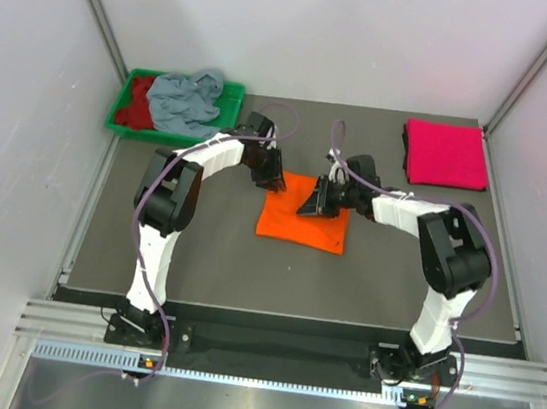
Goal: Fold and stack the t-shirts
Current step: Fold the tshirt
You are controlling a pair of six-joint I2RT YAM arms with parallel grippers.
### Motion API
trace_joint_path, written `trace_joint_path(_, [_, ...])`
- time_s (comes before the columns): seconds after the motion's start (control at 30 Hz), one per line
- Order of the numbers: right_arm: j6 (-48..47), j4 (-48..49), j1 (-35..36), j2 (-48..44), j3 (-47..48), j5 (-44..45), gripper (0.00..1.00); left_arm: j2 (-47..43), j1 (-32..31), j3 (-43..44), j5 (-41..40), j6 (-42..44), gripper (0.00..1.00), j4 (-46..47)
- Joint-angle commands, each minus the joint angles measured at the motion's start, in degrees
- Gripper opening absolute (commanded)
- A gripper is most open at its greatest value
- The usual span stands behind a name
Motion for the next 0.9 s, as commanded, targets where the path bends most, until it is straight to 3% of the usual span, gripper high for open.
trace_joint_path(0.0, [-0.57, 2.77, -0.18, 5.95, -1.77, -0.37, 0.15, 2.27, 1.14, 1.45, -3.64, 1.74, 0.35, -1.35])
trace_joint_path(0.13, [-2.15, -0.40, -0.62, 6.07, -0.36, -0.72, 0.12, 3.77, 2.20, 4.26, -3.73, 2.09, 0.35, -2.67])
trace_joint_path(0.37, [-6.19, -10.32, -3.87, -0.62, 3.51, 4.11, 0.17, 4.47, 3.17, 6.81, -5.05, 3.41, 0.35, -3.81])
trace_joint_path(0.7, [-8.39, -6.30, -13.71, 2.63, -1.85, 1.83, 0.18, 3.95, 3.17, 5.15, -3.47, 4.11, 0.36, -3.37])
trace_joint_path(0.87, [-9.01, -7.08, -15.04, 3.61, -1.33, 1.30, 0.18, 3.51, 3.25, 5.76, -5.31, 5.43, 0.36, -5.48])
